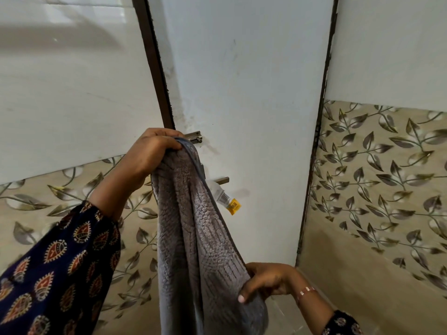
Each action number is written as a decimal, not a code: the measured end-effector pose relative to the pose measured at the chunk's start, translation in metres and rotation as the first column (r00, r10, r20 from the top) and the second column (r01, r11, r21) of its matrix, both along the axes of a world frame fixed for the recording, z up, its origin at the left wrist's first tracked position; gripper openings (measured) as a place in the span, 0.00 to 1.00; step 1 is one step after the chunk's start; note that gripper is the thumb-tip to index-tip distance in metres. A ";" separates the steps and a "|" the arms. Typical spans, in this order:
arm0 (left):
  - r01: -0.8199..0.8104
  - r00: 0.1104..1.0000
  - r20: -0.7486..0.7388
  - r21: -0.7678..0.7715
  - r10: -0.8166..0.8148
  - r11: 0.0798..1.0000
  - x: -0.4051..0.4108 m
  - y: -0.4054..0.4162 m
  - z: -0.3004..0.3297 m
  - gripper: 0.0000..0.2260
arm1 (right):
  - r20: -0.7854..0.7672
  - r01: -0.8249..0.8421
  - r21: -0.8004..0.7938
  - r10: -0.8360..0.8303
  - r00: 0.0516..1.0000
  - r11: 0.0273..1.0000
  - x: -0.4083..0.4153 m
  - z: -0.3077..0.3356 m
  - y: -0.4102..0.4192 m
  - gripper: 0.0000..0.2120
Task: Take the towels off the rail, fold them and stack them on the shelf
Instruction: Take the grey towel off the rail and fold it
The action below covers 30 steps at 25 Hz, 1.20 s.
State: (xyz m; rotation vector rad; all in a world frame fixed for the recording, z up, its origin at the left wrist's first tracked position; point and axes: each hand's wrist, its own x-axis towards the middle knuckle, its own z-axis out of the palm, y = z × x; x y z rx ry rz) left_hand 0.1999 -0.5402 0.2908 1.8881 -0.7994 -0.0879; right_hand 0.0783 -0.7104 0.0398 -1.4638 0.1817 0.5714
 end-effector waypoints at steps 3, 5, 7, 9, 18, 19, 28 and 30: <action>-0.063 0.998 0.005 -0.050 0.063 0.997 0.008 0.005 -0.002 0.15 | 0.041 0.187 -0.082 -0.184 0.982 0.979 -0.007 -0.020 -0.013 0.19; -0.140 0.989 0.028 -0.083 0.143 0.987 0.012 0.004 -0.008 0.15 | 0.165 0.425 -0.161 -0.400 0.901 0.891 -0.009 -0.024 -0.018 0.14; -0.258 0.955 0.119 -0.108 0.270 0.960 0.015 0.003 -0.018 0.14 | 0.358 0.675 -0.179 -0.592 0.722 0.715 -0.005 -0.018 -0.022 0.02; -0.301 0.917 0.259 -0.047 0.302 0.953 0.017 0.003 -0.032 0.12 | 0.527 0.778 -0.207 -0.602 0.600 0.594 0.002 0.003 -0.022 0.05; 0.191 0.856 0.305 0.566 -0.418 0.802 -0.005 -0.029 -0.105 0.20 | 0.844 0.817 -0.247 -0.299 0.445 0.521 0.027 0.101 0.026 0.01; 0.168 0.864 0.313 0.561 -0.395 0.811 -0.001 -0.029 -0.105 0.13 | 0.844 0.811 -0.259 -0.286 0.454 0.524 0.026 0.104 0.025 0.01; -0.084 0.970 0.232 0.016 0.078 0.996 0.008 -0.020 -0.078 0.10 | 0.468 0.410 -0.618 -0.105 0.877 0.671 0.005 0.037 -0.029 0.07; -0.165 0.952 0.253 -0.038 0.170 0.986 0.018 -0.012 -0.071 0.10 | 0.400 0.392 -0.732 -0.115 0.909 0.557 -0.003 0.012 -0.043 0.05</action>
